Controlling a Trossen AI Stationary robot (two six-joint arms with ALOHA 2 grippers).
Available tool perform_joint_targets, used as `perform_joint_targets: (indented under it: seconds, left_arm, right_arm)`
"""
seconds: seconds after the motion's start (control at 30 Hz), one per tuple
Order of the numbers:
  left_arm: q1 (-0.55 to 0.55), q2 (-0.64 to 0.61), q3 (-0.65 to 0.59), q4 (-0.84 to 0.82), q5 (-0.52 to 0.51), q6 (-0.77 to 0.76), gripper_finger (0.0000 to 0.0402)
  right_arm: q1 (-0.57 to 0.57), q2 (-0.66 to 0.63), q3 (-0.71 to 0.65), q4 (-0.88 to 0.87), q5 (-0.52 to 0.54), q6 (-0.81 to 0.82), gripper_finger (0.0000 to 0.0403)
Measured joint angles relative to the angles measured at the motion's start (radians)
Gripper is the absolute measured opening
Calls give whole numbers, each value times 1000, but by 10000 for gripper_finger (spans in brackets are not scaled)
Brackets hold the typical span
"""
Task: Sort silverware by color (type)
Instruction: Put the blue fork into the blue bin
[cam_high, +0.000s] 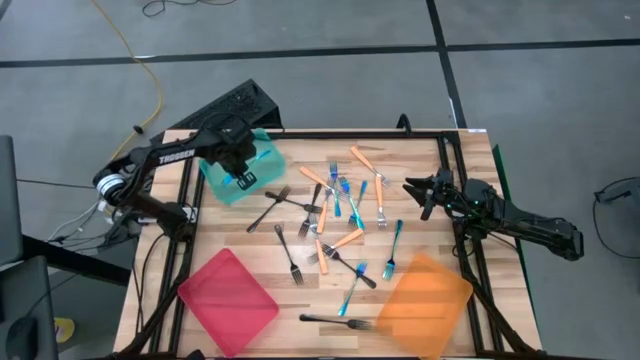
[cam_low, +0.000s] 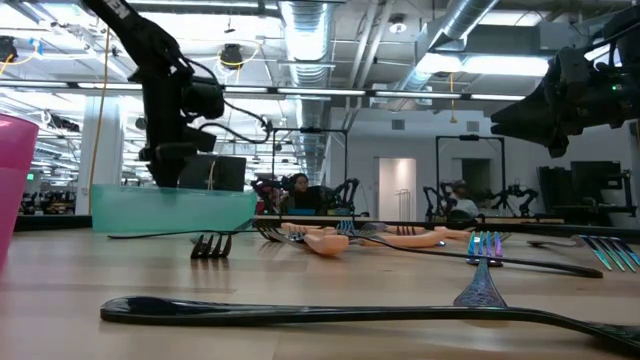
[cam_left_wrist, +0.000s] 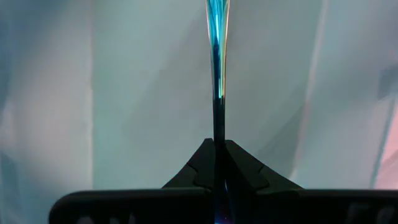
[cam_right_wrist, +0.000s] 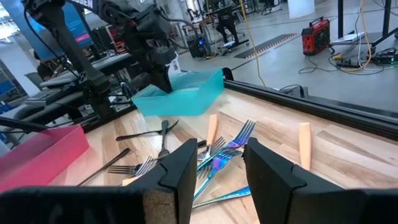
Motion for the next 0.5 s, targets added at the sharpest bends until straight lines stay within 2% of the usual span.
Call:
perform_joint_targets:
  seconds: [0.5]
  left_arm:
    - [-4, 118, 0, 48, 14, -12, 1]
  right_arm:
    - [0, 0, 0, 0, 2, -2, 155]
